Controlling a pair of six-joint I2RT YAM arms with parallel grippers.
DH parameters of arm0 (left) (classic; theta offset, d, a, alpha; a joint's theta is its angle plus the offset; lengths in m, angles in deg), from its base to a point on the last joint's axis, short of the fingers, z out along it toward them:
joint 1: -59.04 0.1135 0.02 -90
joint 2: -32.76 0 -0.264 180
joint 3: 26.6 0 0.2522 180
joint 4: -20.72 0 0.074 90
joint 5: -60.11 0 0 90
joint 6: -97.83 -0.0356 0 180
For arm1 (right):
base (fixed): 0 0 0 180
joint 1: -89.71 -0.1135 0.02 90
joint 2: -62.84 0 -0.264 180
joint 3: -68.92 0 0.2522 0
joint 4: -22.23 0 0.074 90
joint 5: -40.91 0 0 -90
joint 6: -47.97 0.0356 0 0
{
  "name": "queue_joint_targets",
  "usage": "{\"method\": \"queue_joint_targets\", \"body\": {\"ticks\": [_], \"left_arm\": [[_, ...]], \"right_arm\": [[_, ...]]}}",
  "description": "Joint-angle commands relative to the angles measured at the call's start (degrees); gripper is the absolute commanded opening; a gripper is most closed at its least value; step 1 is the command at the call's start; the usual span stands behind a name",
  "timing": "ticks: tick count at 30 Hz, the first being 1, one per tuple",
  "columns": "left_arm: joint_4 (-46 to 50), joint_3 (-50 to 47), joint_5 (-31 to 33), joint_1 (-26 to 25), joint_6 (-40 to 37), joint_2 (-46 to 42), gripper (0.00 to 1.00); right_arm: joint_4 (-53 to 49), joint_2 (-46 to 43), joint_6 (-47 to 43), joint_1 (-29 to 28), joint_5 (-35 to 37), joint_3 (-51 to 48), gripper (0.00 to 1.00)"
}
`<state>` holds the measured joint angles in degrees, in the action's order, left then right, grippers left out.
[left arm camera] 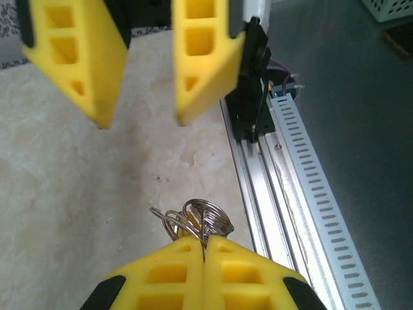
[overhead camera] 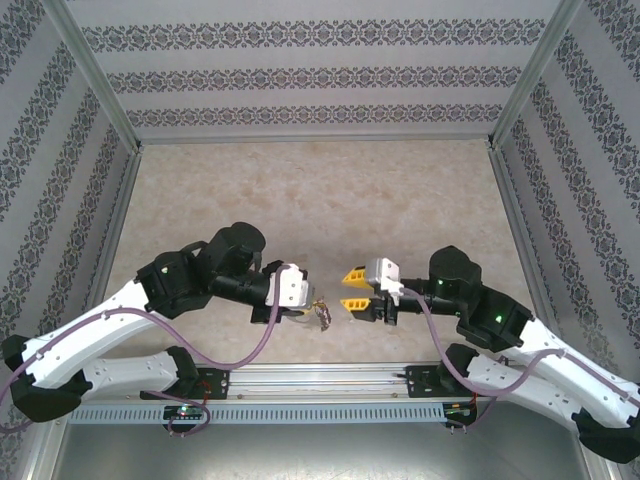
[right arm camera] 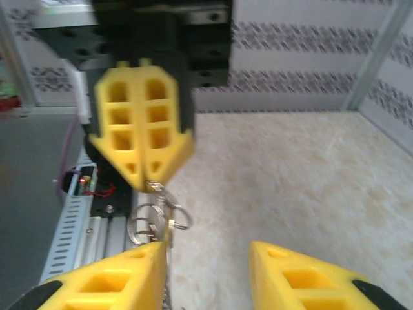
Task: Put the keys on the keyring
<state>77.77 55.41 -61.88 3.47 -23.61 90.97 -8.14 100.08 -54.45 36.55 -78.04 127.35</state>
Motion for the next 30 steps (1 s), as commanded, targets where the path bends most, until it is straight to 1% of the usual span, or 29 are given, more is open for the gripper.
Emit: {"method": "queue_joint_targets", "body": {"ticks": [1,4,10,19,28,30], "left_arm": [[-4.03,-0.2,-4.58,-1.18,1.46,-1.85,0.0],[-3.93,-0.11,-6.54,-1.57,1.9,-1.88,0.0],[-3.91,-0.13,-7.21,-2.44,2.0,-1.97,0.0],[-3.84,-0.44,-6.73,-2.44,1.56,-1.35,0.0],[-3.74,-0.16,-6.88,-2.44,1.38,-0.23,0.0],[-3.98,-0.29,-6.54,-2.44,1.38,-0.12,0.0]], "right_arm": [[2.64,0.76,-2.43,-1.38,-5.06,-0.01,0.39],[3.02,1.86,-3.39,-2.1,-6.82,1.04,0.38],[2.88,4.63,-4.71,-2.47,-9.56,3.14,0.35],[4.97,6.36,-5.2,-2.68,-11.06,3.06,0.3],[5.62,8.73,-5.76,-2.72,-12.78,3.19,0.28],[5.72,9.02,-5.98,-2.73,-13.21,3.19,0.25]]}}
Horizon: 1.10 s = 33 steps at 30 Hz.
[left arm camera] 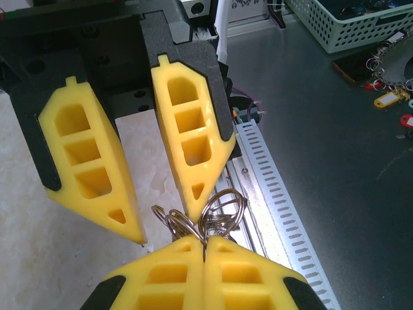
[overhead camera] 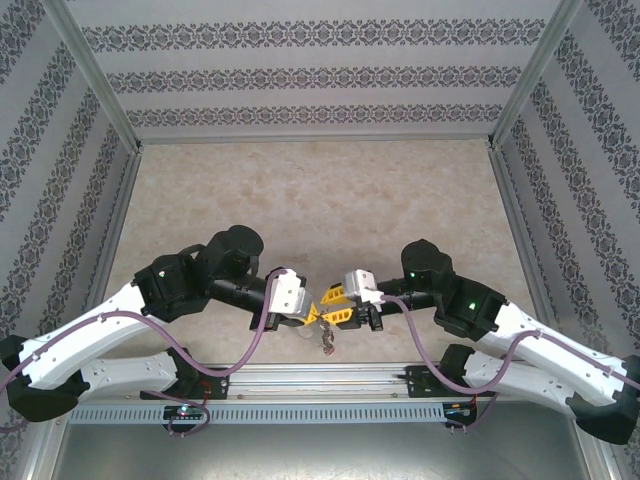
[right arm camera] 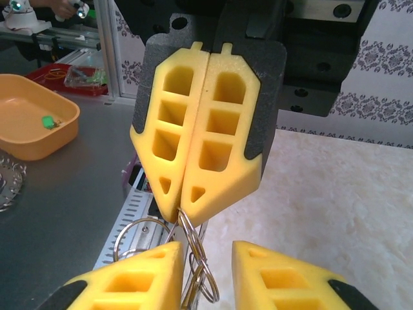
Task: Put the keys on the keyring
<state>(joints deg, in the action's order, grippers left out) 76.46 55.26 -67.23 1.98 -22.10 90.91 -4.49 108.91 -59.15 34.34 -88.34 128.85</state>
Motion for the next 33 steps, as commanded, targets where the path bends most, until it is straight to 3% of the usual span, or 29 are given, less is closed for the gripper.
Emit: {"method": "queue_joint_targets", "body": {"ticks": [1,8,13,17,19,26,33], "left_arm": [[-2.82,-0.18,-0.92,-0.95,-0.13,-0.05,0.0],[-4.26,-0.91,1.52,-0.94,0.05,-0.08,0.0],[-5.29,-2.0,6.89,-0.95,0.71,0.63,0.0],[-7.43,-3.98,14.3,-0.95,2.12,-0.63,0.24],[-7.98,-4.74,18.03,-0.95,2.59,-1.16,0.3],[-11.18,-6.1,24.81,-1.48,2.01,-2.18,0.33],[-11.45,-4.6,25.21,-1.65,-0.1,0.19,0.34]], "right_arm": [[2.06,0.26,-1.3,-0.52,-3.06,1.64,0.23],[0.77,-0.31,-2.29,-0.51,-1.08,1.38,0.0],[-0.42,-1.97,-3.08,-0.52,6.25,1.81,0.0],[-2.54,-2.5,-3.44,-0.58,16.37,2.66,0.0],[-4.54,-1.74,-4.08,-0.74,21.62,3.62,0.0],[-6.02,0.08,-6.05,-3.3,33.06,3.92,0.0],[-6.83,1.34,-7.26,-5.06,33.96,4.53,0.0]]}}
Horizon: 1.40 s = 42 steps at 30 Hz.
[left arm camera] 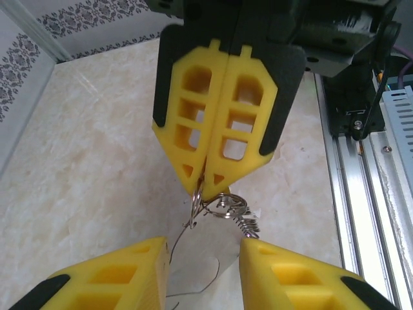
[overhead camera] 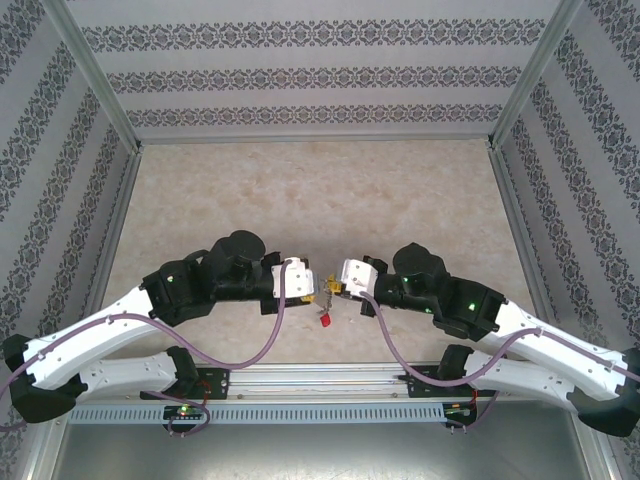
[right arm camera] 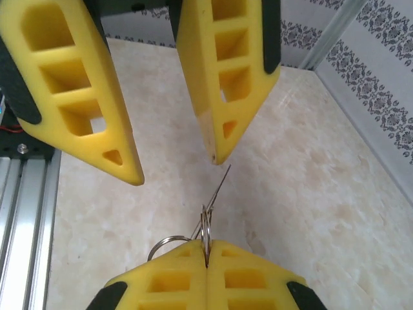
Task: Put the keys on the keyring
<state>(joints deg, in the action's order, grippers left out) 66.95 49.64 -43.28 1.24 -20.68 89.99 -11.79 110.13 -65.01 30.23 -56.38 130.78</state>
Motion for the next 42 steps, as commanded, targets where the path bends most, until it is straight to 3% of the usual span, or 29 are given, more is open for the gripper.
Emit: {"method": "queue_joint_targets", "body": {"ticks": [1,11,16,20,24,27,29,42], "left_arm": [[-1.8,1.25,1.33,-0.91,-1.76,1.58,0.34],[-2.82,1.77,-0.01,-0.97,-2.15,4.31,0.28],[-3.73,1.91,-0.59,-1.0,-2.07,5.63,0.16],[-5.03,1.22,-1.21,-1.0,-1.66,5.63,0.0],[-6.04,0.54,-2.94,-0.98,-1.07,4.55,0.0],[-7.1,-0.27,-5.61,-0.91,-0.76,3.26,0.0],[-7.59,-0.61,-7.28,-0.91,-0.67,2.65,0.0],[-9.86,-2.76,-12.04,-0.47,0.19,-0.43,0.0]], "right_arm": [[0.62,0.17,-1.44,-1.14,1.62,2.55,0.0],[0.91,1.05,-1.8,-1.55,-1.76,2.53,0.0],[1.13,0.62,-1.77,-1.6,-2.38,2.27,0.0],[1.35,0.02,-1.8,-1.57,-3.14,1.84,0.0],[1.86,-0.87,-0.83,-1.69,-4.12,0.94,0.0],[2.14,-1.65,0.6,-1.68,-5.1,-0.31,0.16],[2.2,-2.23,1.52,-1.68,-5.36,-1.02,0.2],[1.73,-5.24,4.0,-1.69,-5.79,-3.45,0.14]]}}
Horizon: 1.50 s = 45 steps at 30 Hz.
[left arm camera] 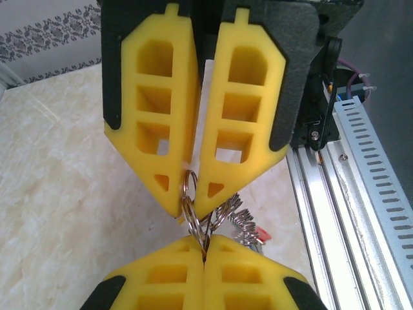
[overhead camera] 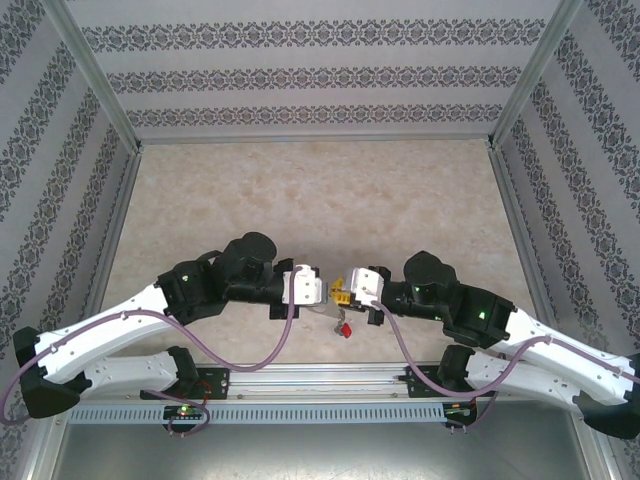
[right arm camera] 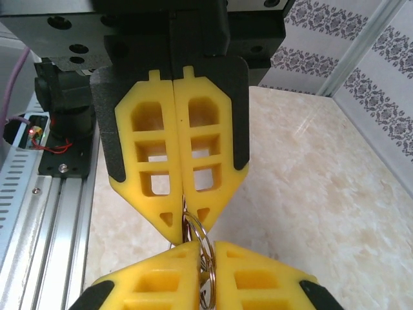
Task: Put the keys on the keyring
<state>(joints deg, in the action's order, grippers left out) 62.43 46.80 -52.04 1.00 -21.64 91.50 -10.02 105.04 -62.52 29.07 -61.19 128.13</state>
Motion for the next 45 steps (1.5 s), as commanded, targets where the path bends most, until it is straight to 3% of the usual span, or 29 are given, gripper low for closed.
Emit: {"method": "queue_joint_targets", "body": {"ticks": [1,6,10,16,19,22,31,38,45], "left_arm": [[-5.56,-0.09,-3.46,-0.23,1.26,-2.04,0.0],[-8.84,-2.42,-5.83,0.2,2.32,-4.81,0.0],[-10.12,-3.37,-8.45,0.65,3.32,-6.05,0.0],[-8.89,-3.37,-3.35,0.65,4.15,-4.83,0.01],[-7.13,-2.45,3.01,0.56,4.51,-4.43,0.28],[-6.13,-1.33,8.07,0.39,4.45,-3.6,0.36],[-5.29,1.37,14.5,-1.28,2.22,1.96,0.31],[-4.52,2.39,14.51,-1.37,1.39,4.25,0.22],[-4.37,2.24,12.71,-1.37,1.44,4.31,0.22]], "right_arm": [[-0.06,0.11,1.51,-0.53,-1.2,-0.8,0.14],[-0.06,2.07,1.18,-0.53,-1.66,-0.08,0.13],[-0.07,2.81,0.55,-0.53,-2.05,0.93,0.0],[0.99,1.15,0.01,-0.51,-0.52,1.04,0.0],[0.77,0.61,-0.49,-0.53,2.88,1.35,0.0],[0.56,1.07,-1.04,-0.61,7.92,1.61,0.0],[-0.44,4.64,-2.43,-1.58,11.88,3.5,0.0],[0.28,4.0,-2.97,-1.72,11.48,3.24,0.0],[0.46,3.3,-2.64,-1.74,11.67,3.02,0.0]]}}
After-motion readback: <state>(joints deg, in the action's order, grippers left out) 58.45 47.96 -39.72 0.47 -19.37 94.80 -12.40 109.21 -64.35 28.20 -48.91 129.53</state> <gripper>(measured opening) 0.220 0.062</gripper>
